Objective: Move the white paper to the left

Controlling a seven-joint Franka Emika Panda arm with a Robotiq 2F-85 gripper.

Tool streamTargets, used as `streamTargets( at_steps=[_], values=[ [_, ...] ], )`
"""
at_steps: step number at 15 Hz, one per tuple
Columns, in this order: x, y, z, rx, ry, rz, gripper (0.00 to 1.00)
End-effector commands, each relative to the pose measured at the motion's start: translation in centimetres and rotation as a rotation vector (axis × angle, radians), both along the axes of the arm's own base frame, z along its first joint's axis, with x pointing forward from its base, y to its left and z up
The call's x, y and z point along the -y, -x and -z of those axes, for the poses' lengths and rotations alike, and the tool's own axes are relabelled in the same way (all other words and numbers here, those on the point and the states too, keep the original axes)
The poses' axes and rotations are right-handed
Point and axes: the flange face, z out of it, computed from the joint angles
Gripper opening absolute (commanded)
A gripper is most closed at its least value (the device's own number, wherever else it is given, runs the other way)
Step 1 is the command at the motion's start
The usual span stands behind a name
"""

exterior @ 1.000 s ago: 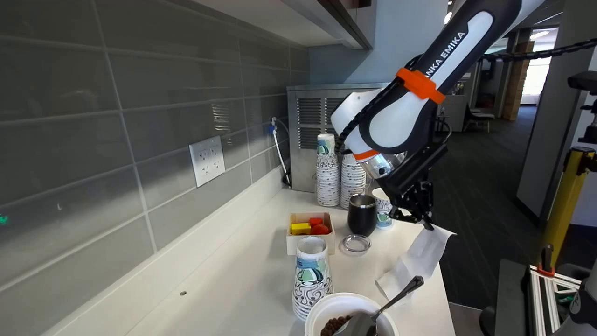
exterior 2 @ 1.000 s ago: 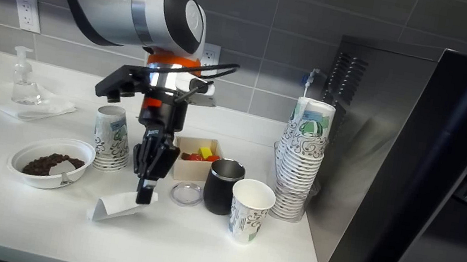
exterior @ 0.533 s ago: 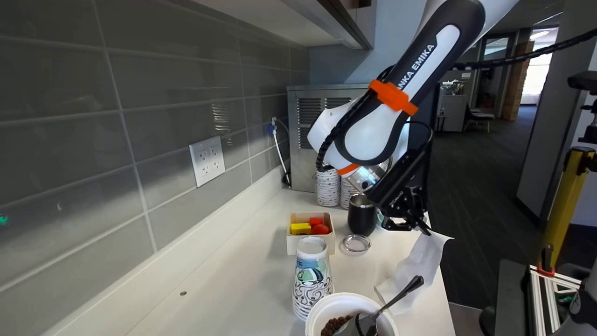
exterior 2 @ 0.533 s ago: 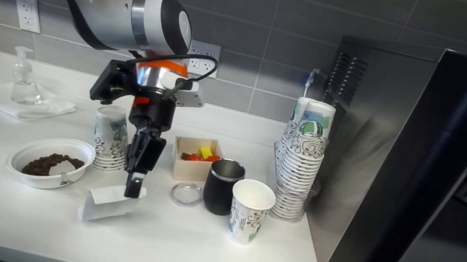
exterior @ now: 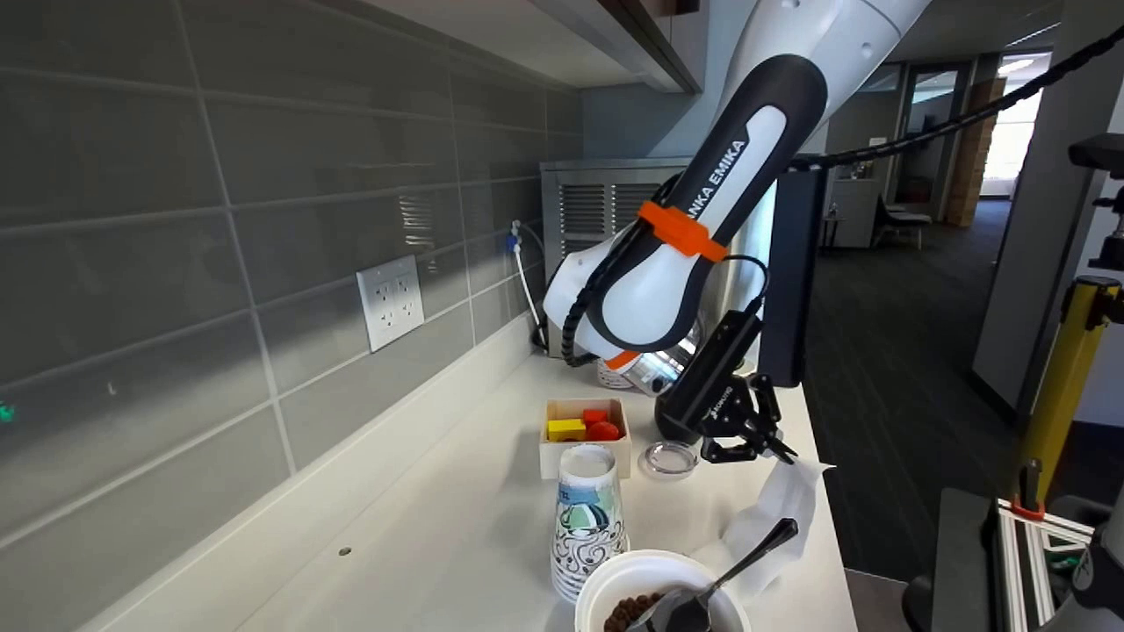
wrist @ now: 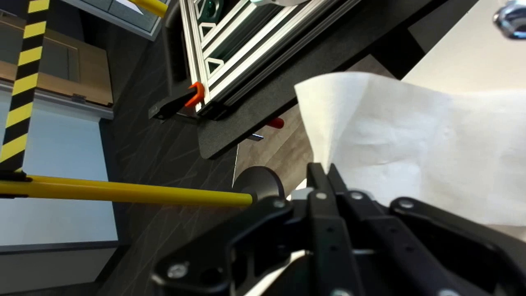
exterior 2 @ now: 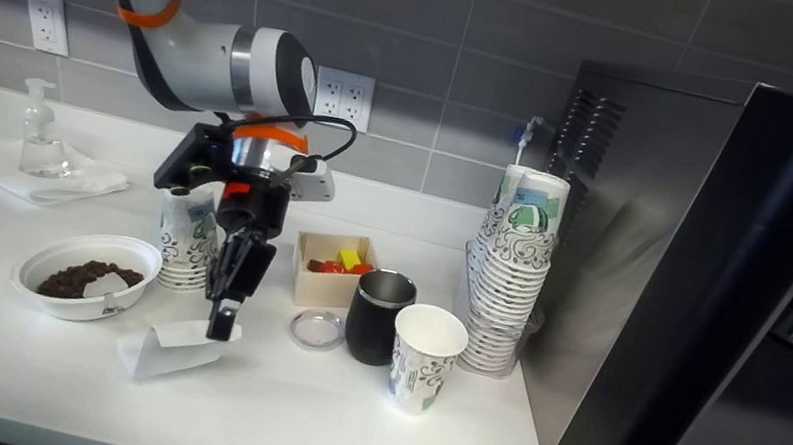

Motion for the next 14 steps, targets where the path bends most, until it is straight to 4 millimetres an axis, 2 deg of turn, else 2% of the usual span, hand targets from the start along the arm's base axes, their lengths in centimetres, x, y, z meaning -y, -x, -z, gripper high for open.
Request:
streamTargets(
  at_steps=[1, 3, 8, 11, 14],
  values=[
    [0.2, -1.0, 0.2, -0.043, 0.037, 0.014, 0.00],
    [1.4, -0.6, 0.2, -0.058, 0.053, 0.048, 0.00],
    [6.1, 0.8, 0.5, -0.046, 0.111, 0.188, 0.00],
    [8.1, 0.7, 0.9, -0.007, 0.142, 0.253, 0.00],
    [9.3, 0.3, 0.7, 0.057, 0.174, 0.313, 0.00]
  ],
)
